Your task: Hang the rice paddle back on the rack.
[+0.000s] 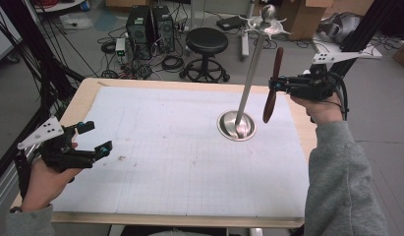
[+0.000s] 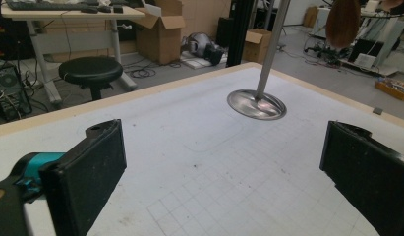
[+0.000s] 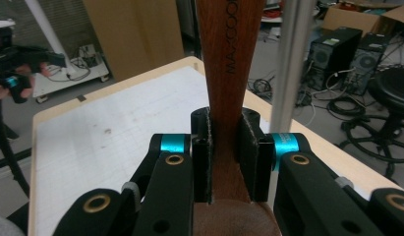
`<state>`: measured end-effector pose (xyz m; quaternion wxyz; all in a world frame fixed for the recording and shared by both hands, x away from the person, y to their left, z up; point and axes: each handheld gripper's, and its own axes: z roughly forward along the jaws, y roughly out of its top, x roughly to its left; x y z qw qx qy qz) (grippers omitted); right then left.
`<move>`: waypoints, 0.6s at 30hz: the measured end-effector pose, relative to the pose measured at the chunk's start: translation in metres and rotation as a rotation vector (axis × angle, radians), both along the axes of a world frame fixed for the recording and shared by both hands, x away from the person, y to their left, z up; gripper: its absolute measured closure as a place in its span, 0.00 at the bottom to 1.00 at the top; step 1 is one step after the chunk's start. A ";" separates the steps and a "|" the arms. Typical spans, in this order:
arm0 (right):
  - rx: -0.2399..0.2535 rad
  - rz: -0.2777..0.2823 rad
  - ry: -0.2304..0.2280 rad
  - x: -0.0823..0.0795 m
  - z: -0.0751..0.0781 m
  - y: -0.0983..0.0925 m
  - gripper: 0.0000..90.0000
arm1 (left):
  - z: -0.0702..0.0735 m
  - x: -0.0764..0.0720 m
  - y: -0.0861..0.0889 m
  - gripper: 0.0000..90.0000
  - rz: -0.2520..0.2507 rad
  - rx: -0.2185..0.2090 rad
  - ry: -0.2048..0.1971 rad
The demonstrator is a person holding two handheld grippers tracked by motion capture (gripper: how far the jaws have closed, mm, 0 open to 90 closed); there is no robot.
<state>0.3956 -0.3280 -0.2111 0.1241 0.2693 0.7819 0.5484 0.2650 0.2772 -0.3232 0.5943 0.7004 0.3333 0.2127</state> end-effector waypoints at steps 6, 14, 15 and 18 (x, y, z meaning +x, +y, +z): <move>0.025 -0.037 -0.030 0.006 0.008 -0.005 0.86 | 0.000 -0.001 0.002 0.04 0.003 0.003 -0.001; 0.046 -0.057 -0.044 0.006 0.011 -0.014 0.86 | 0.000 -0.003 0.003 0.04 0.006 0.004 0.000; 0.047 -0.064 -0.045 0.006 0.011 -0.015 0.86 | 0.000 -0.003 0.003 0.04 0.006 0.006 0.001; 0.056 -0.080 -0.054 0.007 0.012 -0.018 0.86 | -0.001 -0.003 0.002 0.04 0.008 0.002 0.003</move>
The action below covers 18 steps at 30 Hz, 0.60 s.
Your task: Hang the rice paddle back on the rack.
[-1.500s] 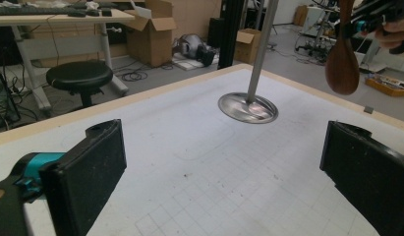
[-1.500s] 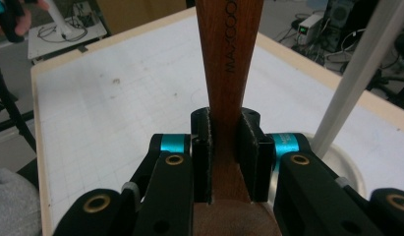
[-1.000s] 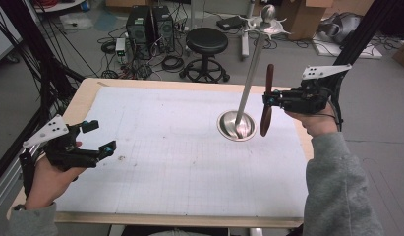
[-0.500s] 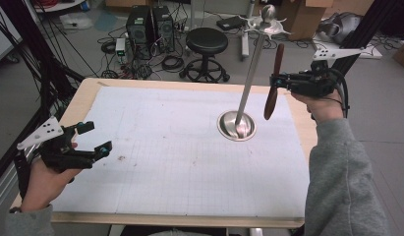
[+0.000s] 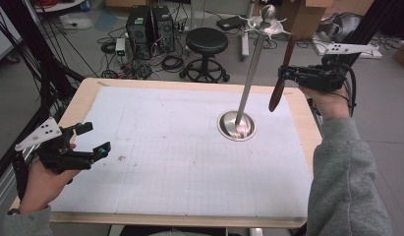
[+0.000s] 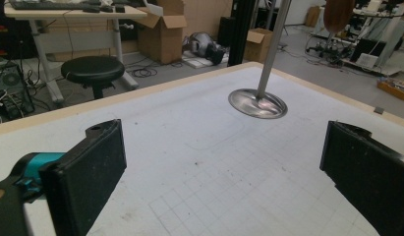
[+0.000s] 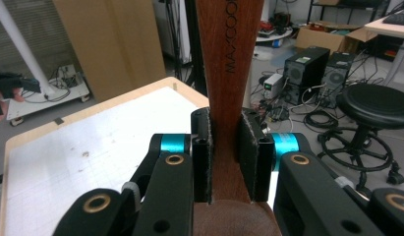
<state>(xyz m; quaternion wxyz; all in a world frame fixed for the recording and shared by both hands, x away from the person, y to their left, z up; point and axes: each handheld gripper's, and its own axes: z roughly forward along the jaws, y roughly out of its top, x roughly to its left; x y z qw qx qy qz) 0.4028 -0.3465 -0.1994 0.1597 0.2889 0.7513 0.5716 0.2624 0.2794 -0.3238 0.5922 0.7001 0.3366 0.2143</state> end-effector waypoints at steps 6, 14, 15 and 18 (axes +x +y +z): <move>0.021 -0.023 -0.005 0.002 0.002 -0.005 0.86 | -0.001 0.000 0.000 0.04 -0.002 0.005 0.003; 0.027 -0.058 -0.013 0.007 0.007 -0.005 0.86 | -0.001 0.000 0.001 0.04 -0.004 0.003 0.003; 0.028 -0.055 -0.016 0.007 0.008 -0.005 0.86 | -0.001 0.000 0.001 0.04 -0.004 0.003 0.003; 0.031 -0.061 -0.017 0.009 0.010 -0.005 0.86 | 0.000 0.000 0.001 0.04 -0.001 0.001 0.002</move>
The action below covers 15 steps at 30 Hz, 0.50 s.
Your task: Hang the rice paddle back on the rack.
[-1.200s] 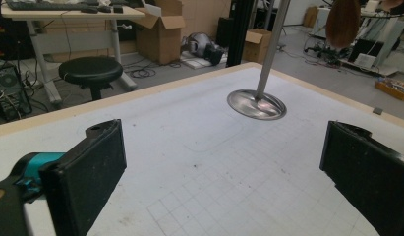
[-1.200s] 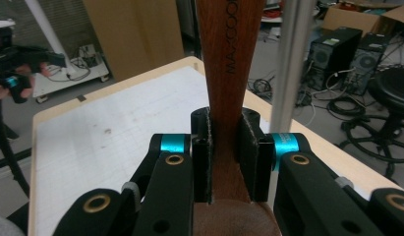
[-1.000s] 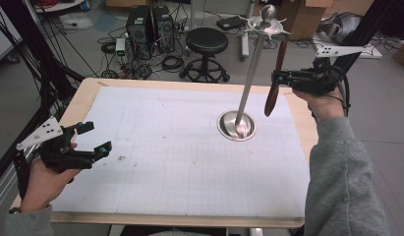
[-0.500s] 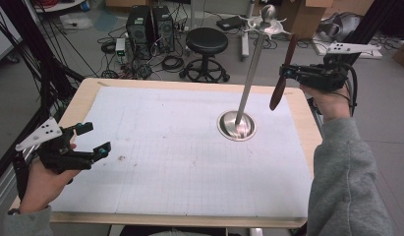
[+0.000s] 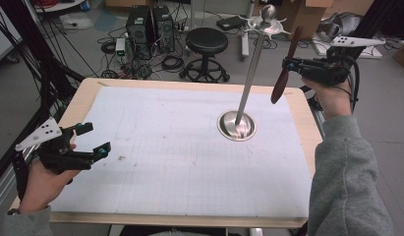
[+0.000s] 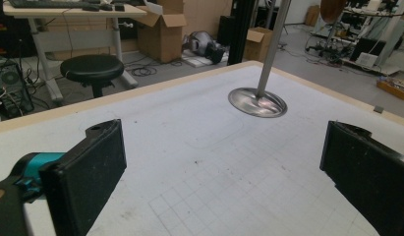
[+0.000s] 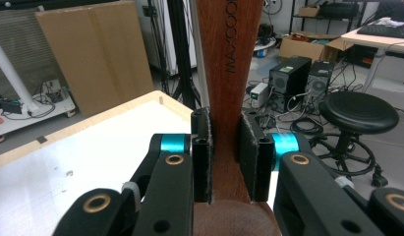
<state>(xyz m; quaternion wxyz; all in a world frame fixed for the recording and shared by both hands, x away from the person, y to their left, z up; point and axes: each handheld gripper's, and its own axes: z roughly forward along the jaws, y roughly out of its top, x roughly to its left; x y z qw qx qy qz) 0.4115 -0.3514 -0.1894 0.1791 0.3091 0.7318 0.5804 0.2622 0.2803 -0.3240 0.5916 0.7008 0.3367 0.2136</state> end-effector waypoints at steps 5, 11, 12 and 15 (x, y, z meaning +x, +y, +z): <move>0.005 -0.001 0.007 0.002 -0.001 -0.002 0.86 | 0.001 -0.001 0.001 0.04 0.000 -0.002 -0.003; 0.016 0.006 0.010 0.004 -0.002 -0.001 0.86 | 0.000 -0.001 0.001 0.04 -0.001 0.001 0.000; 0.012 0.004 0.014 0.004 -0.002 -0.001 0.86 | 0.001 -0.001 0.001 0.04 -0.002 -0.001 0.001; 0.019 0.014 0.016 0.006 -0.005 0.001 0.86 | 0.001 -0.001 0.002 0.04 0.002 -0.003 -0.003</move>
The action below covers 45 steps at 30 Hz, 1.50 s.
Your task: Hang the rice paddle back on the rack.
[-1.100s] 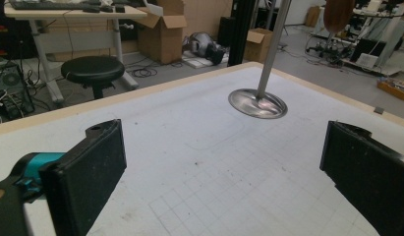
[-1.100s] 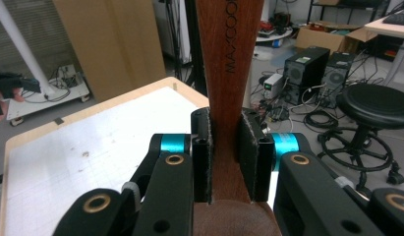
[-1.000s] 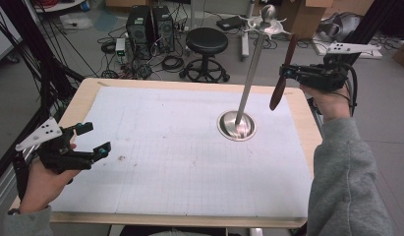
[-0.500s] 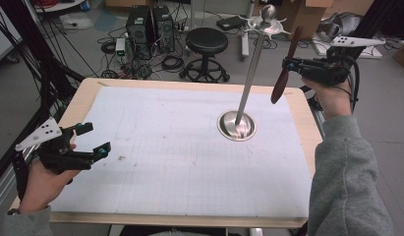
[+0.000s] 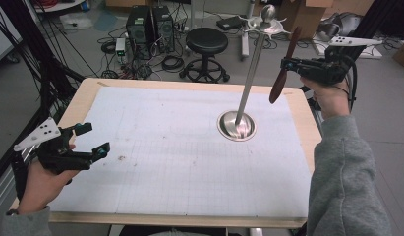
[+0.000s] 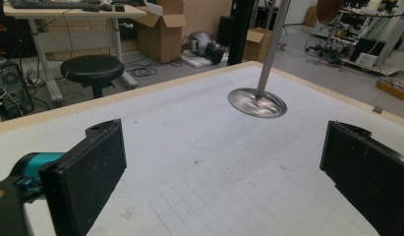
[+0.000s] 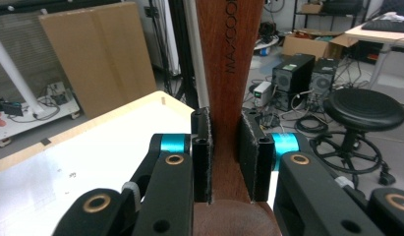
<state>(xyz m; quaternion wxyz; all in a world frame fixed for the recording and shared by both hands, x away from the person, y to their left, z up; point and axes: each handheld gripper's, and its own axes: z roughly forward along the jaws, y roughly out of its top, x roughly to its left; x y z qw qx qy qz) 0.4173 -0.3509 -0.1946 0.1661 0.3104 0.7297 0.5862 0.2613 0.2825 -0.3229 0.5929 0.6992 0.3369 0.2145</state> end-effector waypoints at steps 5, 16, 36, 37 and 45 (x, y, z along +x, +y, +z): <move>0.002 0.001 0.001 0.000 -0.001 0.001 0.86 | 0.001 -0.001 0.002 0.04 0.002 -0.003 -0.002; -0.001 0.008 -0.002 0.002 -0.002 0.007 0.86 | 0.000 -0.001 0.003 0.04 0.006 -0.002 0.001; 0.015 0.009 -0.009 0.009 -0.006 0.015 0.86 | -0.002 -0.001 0.003 0.04 0.006 0.010 0.009; 0.015 0.007 -0.009 0.009 -0.006 0.015 0.86 | -0.002 -0.001 0.002 0.04 0.005 0.010 0.009; 0.018 0.008 -0.007 0.011 -0.008 0.016 0.86 | -0.002 -0.001 0.002 0.04 0.006 0.009 0.010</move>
